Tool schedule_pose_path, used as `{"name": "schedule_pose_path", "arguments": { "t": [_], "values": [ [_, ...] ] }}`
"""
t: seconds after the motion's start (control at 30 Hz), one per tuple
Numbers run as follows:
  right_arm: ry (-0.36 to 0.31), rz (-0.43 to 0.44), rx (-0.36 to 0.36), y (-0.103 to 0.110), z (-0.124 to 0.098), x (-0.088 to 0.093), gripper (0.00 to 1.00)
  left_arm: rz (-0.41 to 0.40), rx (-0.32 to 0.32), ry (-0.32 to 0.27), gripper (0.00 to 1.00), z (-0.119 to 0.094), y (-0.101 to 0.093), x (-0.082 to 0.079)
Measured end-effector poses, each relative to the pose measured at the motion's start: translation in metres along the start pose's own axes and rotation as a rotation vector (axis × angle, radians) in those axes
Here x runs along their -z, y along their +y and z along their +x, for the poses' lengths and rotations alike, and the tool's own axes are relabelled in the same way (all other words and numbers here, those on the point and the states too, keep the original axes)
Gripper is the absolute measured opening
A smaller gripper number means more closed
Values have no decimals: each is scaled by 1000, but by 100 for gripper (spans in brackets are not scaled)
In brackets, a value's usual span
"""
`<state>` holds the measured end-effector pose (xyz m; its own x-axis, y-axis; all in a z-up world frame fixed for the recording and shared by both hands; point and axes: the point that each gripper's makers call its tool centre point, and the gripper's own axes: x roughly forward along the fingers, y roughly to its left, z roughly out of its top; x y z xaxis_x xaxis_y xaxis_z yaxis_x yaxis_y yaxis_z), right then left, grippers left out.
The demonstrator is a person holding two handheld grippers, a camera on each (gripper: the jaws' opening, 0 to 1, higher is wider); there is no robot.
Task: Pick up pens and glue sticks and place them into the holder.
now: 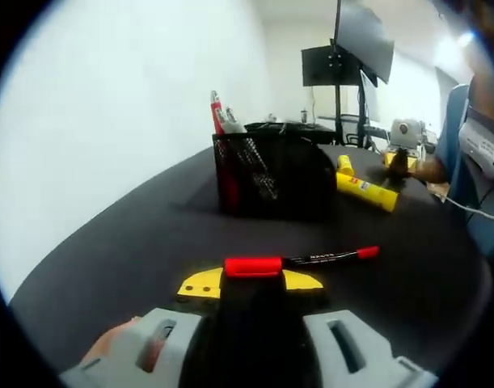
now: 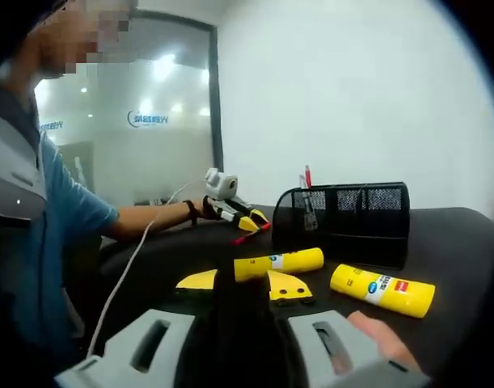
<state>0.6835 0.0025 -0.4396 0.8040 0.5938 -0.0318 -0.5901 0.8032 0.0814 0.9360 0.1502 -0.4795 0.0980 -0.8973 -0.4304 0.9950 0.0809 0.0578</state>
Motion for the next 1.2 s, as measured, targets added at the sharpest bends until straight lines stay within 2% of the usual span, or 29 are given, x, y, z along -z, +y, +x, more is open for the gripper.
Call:
{"name": "schedule_pose_path", "arguments": {
  "t": [0.3, 0.43, 0.5, 0.57, 0.67, 0.8, 1.03, 1.2],
  "values": [
    [-23, 19, -1, -1, -1, -4, 18, -26, -35, 9, 23, -19, -31, -9],
    [-30, 20, -4, -1, -1, -6, 18, -27, -64, 63, 23, -28, -48, -7],
    [-35, 21, -4, -1, -1, -6, 18, -33, -106, 85, 23, -33, -52, -5],
    [-39, 22, -6, -1, -1, -7, 18, -49, -140, 75, 23, -36, -61, -7],
    [-36, 19, -11, 1, -1, -7, 18, -59, -166, 73, 23, -38, -73, -6],
    [-31, 20, -12, 0, -1, -6, 18, -63, -204, 102, 23, -42, -92, -2],
    [-51, 46, -5, -3, -3, -9, 18, -77, -250, 82, 23, -42, -129, -11],
    [-41, 28, -4, -2, -2, -7, 18, -86, -288, 54, 23, -43, -147, -23]
  ]
}}
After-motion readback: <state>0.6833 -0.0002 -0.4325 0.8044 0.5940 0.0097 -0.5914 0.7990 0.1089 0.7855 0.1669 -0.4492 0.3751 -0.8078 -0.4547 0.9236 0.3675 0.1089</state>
